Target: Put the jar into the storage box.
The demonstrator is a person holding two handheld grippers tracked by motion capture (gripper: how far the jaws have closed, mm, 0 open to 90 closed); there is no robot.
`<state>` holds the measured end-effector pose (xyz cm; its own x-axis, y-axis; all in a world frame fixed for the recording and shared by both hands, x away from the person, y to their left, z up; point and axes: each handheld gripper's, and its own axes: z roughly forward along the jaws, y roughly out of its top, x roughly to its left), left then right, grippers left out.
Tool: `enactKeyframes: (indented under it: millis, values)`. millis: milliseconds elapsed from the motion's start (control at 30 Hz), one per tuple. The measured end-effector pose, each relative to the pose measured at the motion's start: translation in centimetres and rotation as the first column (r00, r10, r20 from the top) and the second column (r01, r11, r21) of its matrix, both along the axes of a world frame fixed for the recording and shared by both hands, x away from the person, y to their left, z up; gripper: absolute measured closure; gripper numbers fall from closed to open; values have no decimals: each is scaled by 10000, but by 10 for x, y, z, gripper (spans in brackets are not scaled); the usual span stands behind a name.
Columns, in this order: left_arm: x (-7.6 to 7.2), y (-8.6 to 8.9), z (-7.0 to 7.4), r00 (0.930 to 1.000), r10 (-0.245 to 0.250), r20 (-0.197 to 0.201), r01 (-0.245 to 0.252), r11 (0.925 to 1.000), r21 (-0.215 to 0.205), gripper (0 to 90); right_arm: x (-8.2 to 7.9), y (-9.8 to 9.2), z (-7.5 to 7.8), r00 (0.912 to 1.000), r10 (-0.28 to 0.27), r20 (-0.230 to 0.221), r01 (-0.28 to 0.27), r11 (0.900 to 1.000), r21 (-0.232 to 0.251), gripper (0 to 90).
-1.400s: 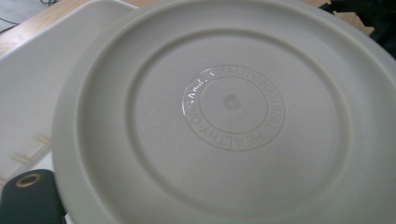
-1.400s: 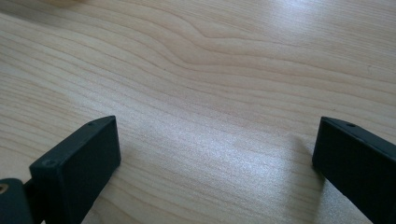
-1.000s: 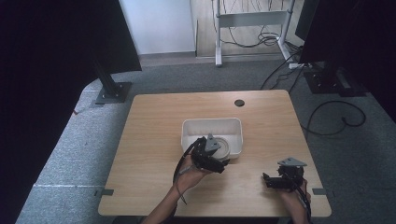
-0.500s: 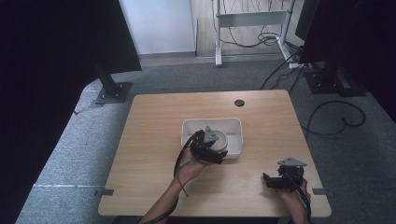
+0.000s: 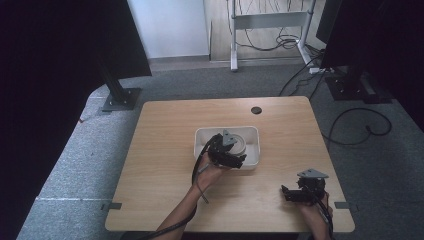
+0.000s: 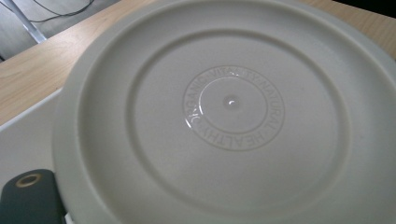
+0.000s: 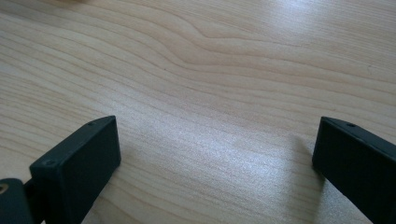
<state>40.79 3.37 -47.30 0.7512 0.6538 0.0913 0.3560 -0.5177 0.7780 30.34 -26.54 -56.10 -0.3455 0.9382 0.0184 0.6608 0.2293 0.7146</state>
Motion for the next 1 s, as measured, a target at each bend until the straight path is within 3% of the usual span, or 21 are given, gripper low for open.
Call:
enactKeyframes:
  millis: [467, 833, 1000]
  values:
    - [16, -8, -20, 9981, 607, -53, -608, 9981, -112, 104, 0, 0, 0, 10000, 21, 7, -21, 10000, 0, 6]
    - [18, -17, -39, 9943, 1036, -235, -1038, 9946, -68, 104, 0, 0, 0, 10000, 37, 6, -37, 10000, 0, 6]
    - [18, -17, -39, 9917, 1273, -186, -1275, 9918, -102, 104, 0, 0, 0, 10000, 47, 3, -47, 10000, -4, 6]
